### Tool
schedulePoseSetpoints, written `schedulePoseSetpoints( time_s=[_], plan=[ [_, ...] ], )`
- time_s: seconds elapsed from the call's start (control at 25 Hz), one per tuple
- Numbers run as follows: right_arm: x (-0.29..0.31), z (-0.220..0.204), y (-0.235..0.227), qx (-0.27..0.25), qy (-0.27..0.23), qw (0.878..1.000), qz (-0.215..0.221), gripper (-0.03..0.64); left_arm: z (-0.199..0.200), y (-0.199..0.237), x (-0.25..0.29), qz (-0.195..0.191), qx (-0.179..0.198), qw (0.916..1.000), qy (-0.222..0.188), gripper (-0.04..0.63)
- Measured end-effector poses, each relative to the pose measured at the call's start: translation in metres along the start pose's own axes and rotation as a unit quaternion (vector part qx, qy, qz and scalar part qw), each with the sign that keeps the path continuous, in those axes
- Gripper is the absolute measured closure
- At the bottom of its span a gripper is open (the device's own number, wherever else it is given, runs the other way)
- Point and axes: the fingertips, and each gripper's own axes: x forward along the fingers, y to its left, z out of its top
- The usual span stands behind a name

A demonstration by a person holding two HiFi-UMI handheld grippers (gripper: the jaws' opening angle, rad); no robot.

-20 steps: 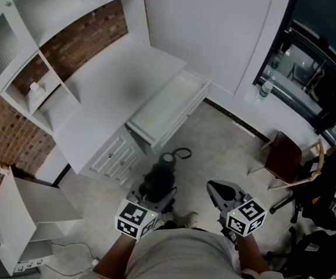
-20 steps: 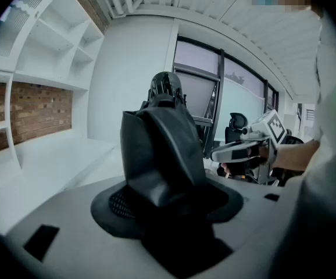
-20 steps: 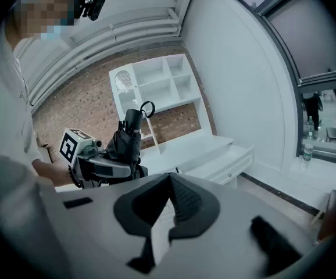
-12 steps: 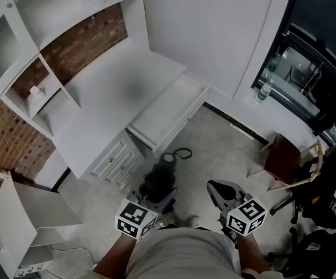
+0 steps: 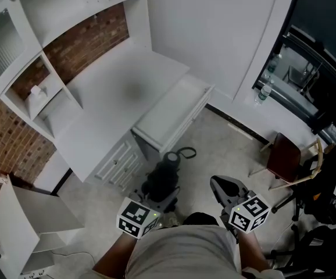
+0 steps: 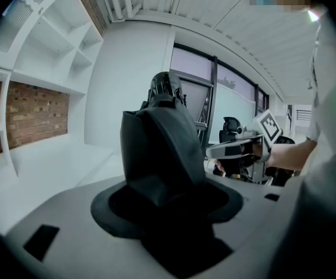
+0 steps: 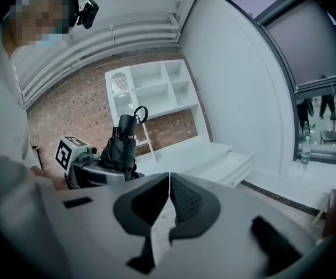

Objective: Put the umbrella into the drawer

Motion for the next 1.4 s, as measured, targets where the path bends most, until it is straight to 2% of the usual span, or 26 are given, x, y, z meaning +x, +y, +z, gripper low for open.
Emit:
schedulePoseSetpoints(
  time_s=[0.28,0.72,1.04,1.28,1.4],
  plan=[
    [0.005,-0.002,0.008,-0.005,0.009,1.000,-0.003,0.589,-0.006,0.006,-0.006,-0.008,-0.005,1.0000,-0.002,0.321],
    [0.018,0.005,0.001,-0.013,0.014,1.000,-0.003,0.589,-0.002,0.027,-0.003,0.000,-0.009,0.9999,-0.010,0.321],
    [0.041,0.012,-0.034,-0.001,0.013,1.000,0.002,0.589,0.009,0.048,0.029,0.004,-0.013,0.9999,-0.007,0.321],
    [0.069,0.027,-0.084,0.008,0.021,1.000,0.004,0.589,0.023,0.074,0.072,0.009,-0.010,0.9999,0.005,0.321],
    [0.083,0.043,-0.107,0.003,0.019,1.000,0.005,0.589,0.035,0.089,0.090,0.012,-0.015,0.9998,-0.001,0.321]
  ],
)
